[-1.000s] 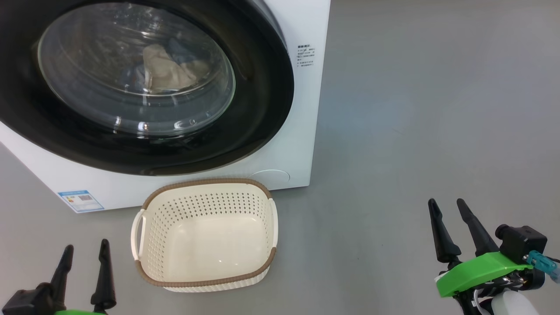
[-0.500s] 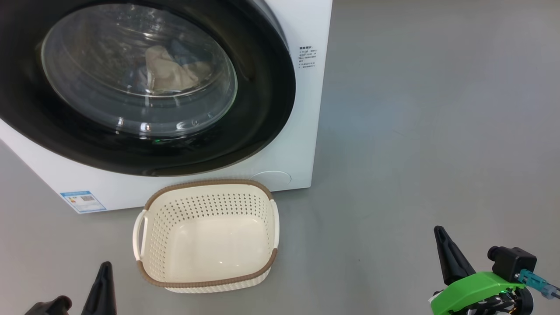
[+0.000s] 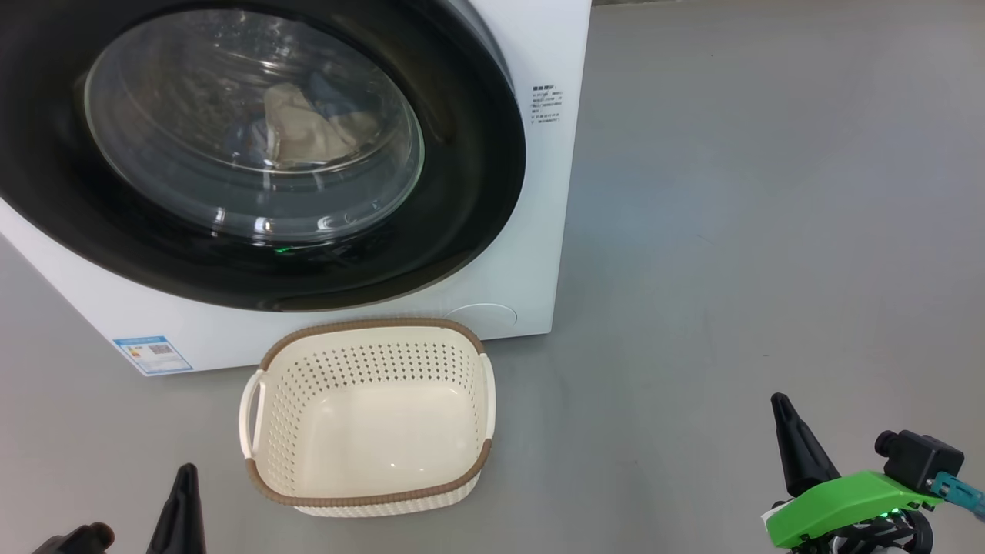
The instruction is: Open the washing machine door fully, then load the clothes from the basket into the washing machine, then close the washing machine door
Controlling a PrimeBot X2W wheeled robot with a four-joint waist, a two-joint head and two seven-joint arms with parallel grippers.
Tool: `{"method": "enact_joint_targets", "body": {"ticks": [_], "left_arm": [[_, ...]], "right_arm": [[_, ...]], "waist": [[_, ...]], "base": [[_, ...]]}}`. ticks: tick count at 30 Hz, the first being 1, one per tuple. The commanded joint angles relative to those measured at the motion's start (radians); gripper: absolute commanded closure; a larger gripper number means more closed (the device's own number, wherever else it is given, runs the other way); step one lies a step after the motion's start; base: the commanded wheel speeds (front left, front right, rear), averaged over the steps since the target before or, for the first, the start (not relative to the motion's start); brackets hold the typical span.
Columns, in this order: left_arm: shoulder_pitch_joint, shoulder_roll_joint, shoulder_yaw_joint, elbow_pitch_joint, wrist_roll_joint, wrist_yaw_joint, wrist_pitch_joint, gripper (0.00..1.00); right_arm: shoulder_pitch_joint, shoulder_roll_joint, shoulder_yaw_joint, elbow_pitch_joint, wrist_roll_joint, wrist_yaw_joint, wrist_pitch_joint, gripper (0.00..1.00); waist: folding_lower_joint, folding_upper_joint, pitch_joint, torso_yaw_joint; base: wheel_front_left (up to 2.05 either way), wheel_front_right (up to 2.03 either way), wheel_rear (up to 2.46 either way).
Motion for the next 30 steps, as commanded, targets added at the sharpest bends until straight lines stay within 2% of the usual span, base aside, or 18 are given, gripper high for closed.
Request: {"method": "enact_joint_targets", "body": {"ticks": [1, 30], "left_arm": [[-0.032, 0.014, 0.016, -0.018, -0.031, 0.0, 0.009, 1.0], [-0.061, 0.0, 0.032, -0.013, -0.316, -0.001, 0.092, 1.0]], "right_arm": [[-0.015, -0.005, -0.007, -0.03, 0.039, 0.0, 0.01, 1.0], [-0.007, 0.01, -0.03, -0.068, 0.311, -0.001, 0.092, 1.0]], "waist": [[-0.0001, -0.0001, -0.001, 0.001], [-0.0001, -0.0001, -0.021, 0.019]], "base": [[0.0, 0.0, 0.0], [0.0, 0.0, 0.0]]}}
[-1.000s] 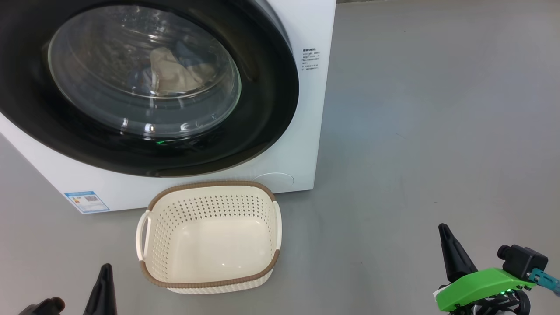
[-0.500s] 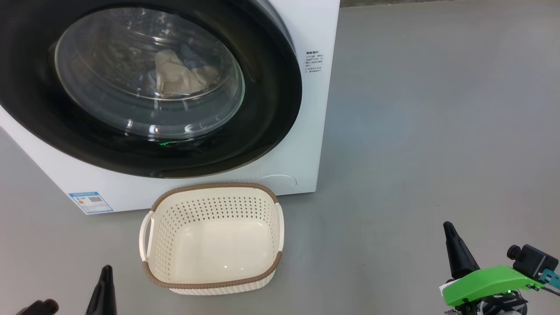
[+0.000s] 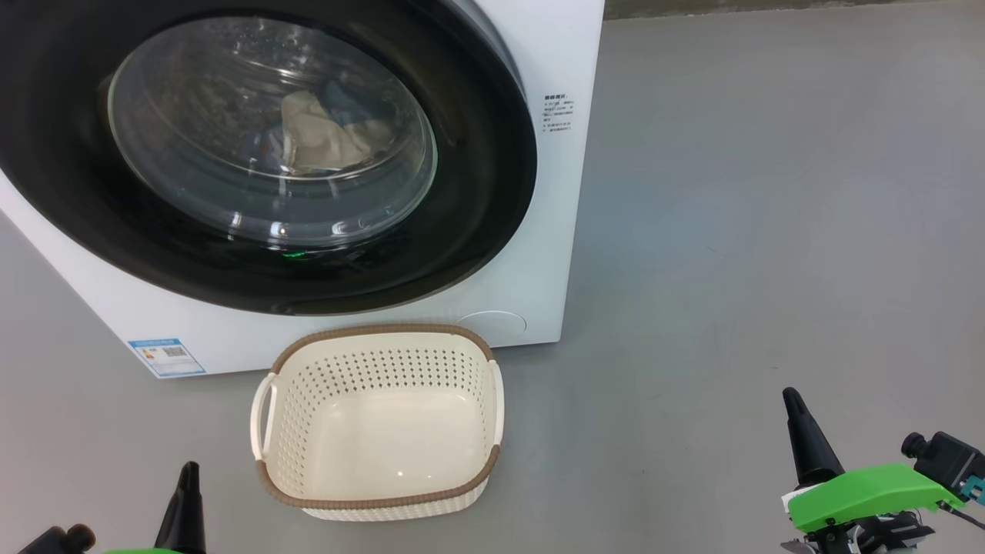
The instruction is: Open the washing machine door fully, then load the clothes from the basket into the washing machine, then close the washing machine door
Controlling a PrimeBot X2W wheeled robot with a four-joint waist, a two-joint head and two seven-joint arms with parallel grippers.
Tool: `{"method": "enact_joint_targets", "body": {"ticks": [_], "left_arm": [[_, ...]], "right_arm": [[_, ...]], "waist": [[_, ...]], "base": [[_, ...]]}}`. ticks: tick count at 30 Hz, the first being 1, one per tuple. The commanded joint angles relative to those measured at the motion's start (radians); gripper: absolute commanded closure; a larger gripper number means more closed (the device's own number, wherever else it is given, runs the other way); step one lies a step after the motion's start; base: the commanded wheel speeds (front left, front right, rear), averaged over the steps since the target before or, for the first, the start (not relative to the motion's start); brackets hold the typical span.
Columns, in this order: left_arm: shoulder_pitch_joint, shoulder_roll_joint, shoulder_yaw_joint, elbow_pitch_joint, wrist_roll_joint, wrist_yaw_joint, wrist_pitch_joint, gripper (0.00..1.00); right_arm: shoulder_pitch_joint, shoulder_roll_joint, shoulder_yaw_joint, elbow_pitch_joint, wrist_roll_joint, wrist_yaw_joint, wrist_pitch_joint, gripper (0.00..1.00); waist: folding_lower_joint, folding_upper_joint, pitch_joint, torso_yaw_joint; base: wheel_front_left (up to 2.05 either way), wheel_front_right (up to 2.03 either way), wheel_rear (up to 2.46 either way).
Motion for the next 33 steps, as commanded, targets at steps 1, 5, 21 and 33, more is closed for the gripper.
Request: {"method": "enact_joint_targets", "body": {"ticks": [1, 5, 21, 33], "left_arm": [[-0.041, 0.011, 0.023, -0.018, -0.022, -0.002, 0.008, 1.0], [-0.045, 0.009, 0.025, -0.017, -0.063, -0.002, 0.02, 1.0], [-0.061, 0.001, 0.034, -0.014, -0.227, -0.002, 0.067, 1.0], [-0.074, -0.005, 0.042, -0.013, -0.349, -0.002, 0.102, 1.0]], "right_arm": [[-0.01, -0.003, 0.001, -0.03, 0.027, -0.001, 0.005, 1.0], [-0.009, -0.001, -0.002, -0.036, 0.066, -0.001, 0.017, 1.0], [-0.004, 0.008, -0.016, -0.057, 0.222, -0.001, 0.064, 1.0], [0.0, 0.014, -0.026, -0.073, 0.338, -0.001, 0.099, 1.0]], "waist": [[-0.0001, 0.0, -0.001, 0.001], [-0.0001, 0.0, -0.003, 0.003], [-0.0001, 0.0, -0.015, 0.014], [-0.0001, 0.0, -0.023, 0.022]], "base": [[0.0, 0.0, 0.0], [0.0, 0.0, 0.0], [0.0, 0.0, 0.0], [0.0, 0.0, 0.0]]}}
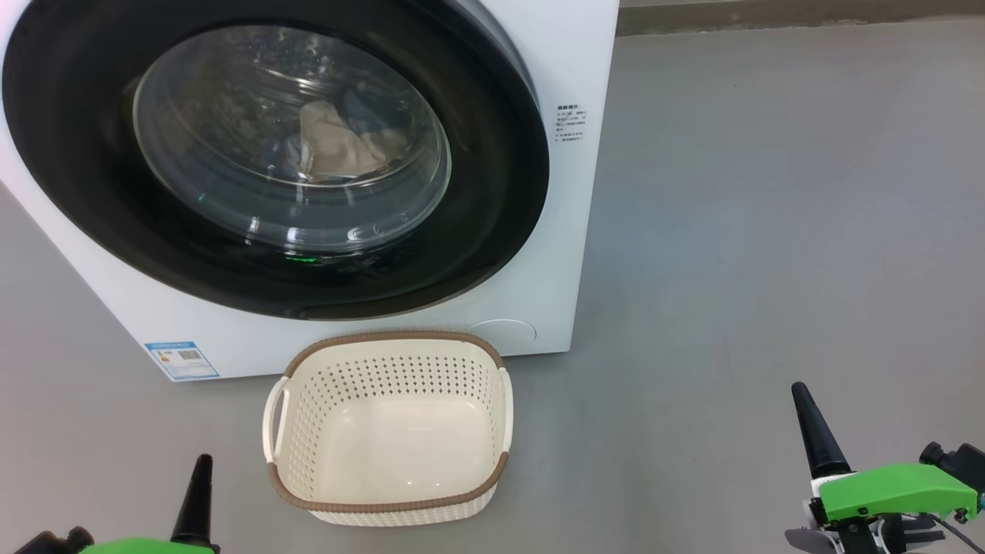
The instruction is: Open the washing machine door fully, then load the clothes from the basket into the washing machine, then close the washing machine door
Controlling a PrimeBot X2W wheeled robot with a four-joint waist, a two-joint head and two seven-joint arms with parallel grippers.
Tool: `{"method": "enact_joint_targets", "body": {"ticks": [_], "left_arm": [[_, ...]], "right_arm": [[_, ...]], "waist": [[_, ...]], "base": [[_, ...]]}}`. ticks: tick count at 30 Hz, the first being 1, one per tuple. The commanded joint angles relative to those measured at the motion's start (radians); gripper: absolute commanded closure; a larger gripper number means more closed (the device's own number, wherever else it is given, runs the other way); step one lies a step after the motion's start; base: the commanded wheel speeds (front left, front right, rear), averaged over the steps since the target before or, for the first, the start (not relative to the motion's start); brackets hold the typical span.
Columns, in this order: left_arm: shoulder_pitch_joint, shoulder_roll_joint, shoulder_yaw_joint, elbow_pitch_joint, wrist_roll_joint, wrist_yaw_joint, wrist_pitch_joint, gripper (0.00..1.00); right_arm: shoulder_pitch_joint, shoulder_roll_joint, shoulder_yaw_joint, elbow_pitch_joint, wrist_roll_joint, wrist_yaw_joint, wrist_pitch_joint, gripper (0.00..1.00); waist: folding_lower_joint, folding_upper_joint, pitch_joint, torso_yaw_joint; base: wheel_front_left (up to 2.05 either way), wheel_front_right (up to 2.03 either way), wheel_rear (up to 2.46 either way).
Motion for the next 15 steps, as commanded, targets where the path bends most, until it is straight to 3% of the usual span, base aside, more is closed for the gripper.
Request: {"method": "enact_joint_targets", "body": {"ticks": [1, 15], "left_arm": [[-0.048, 0.012, 0.028, -0.017, -0.039, -0.002, 0.009, 1.0], [-0.062, 0.005, 0.036, -0.017, -0.182, -0.002, 0.05, 1.0]], "right_arm": [[-0.007, -0.003, 0.007, -0.034, 0.039, -0.001, 0.01, 1.0], [-0.003, 0.005, -0.005, -0.052, 0.175, -0.001, 0.052, 1.0]], "waist": [[-0.0001, 0.0, -0.002, 0.002], [-0.0001, 0.0, -0.011, 0.011]], "base": [[0.0, 0.0, 0.0], [0.0, 0.0, 0.0]]}}
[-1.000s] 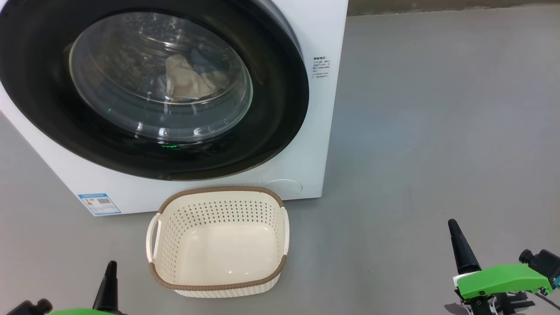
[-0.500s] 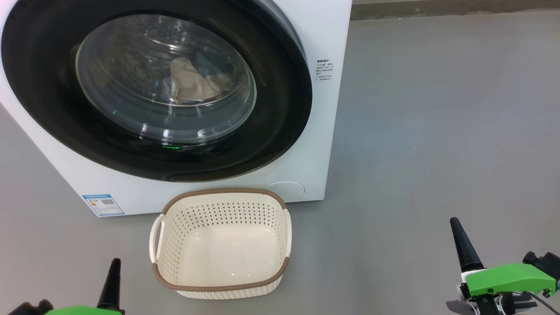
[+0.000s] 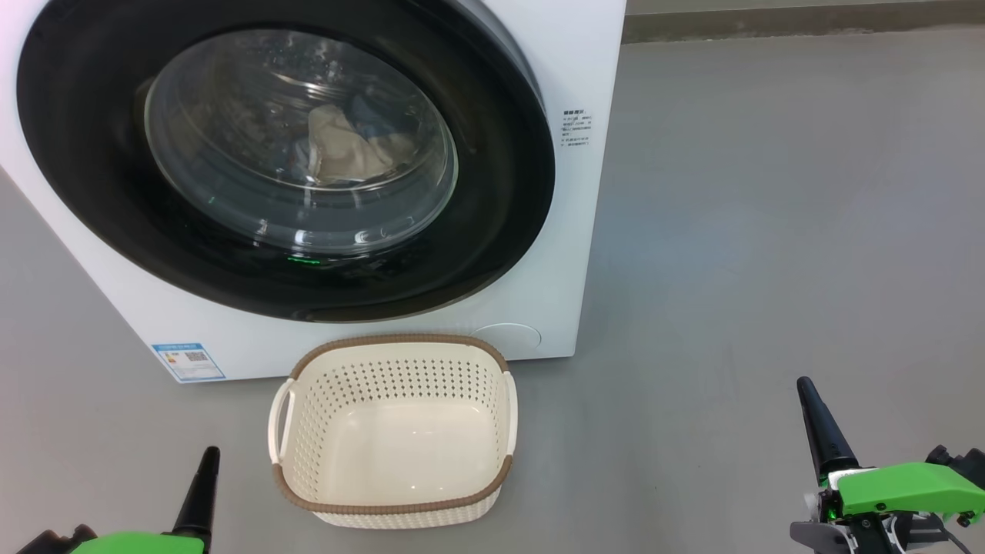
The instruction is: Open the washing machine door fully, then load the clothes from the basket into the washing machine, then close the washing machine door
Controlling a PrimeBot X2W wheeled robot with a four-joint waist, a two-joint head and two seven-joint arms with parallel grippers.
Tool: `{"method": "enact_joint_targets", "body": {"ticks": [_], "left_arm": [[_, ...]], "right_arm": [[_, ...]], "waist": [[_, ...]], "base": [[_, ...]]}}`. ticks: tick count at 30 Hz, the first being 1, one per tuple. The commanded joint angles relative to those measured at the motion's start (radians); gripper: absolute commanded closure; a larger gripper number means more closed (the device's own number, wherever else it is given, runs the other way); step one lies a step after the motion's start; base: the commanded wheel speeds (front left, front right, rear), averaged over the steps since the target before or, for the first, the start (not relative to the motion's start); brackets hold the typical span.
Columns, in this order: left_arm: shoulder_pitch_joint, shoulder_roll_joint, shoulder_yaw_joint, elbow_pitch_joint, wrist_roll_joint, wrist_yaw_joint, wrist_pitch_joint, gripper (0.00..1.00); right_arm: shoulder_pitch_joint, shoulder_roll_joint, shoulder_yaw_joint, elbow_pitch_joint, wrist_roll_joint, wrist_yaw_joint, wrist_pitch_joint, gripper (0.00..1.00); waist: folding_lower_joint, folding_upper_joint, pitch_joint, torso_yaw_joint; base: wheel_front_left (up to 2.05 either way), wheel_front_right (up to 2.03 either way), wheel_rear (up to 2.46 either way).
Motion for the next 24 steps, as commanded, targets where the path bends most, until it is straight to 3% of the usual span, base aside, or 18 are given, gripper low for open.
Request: {"method": "enact_joint_targets", "body": {"ticks": [1, 24], "left_arm": [[-0.046, 0.013, 0.031, -0.018, -0.024, -0.003, 0.007, 1.0], [-0.069, 0.001, 0.044, -0.016, -0.259, -0.003, 0.075, 1.0]], "right_arm": [[-0.003, 0.0, 0.014, -0.033, 0.026, -0.001, 0.01, 1.0], [0.004, 0.012, -0.006, -0.064, 0.251, -0.001, 0.078, 1.0]], "waist": [[0.0, 0.0, -0.001, 0.001], [0.0, 0.0, -0.017, 0.016]], "base": [[0.0, 0.0, 0.0], [0.0, 0.0, 0.0]]}}
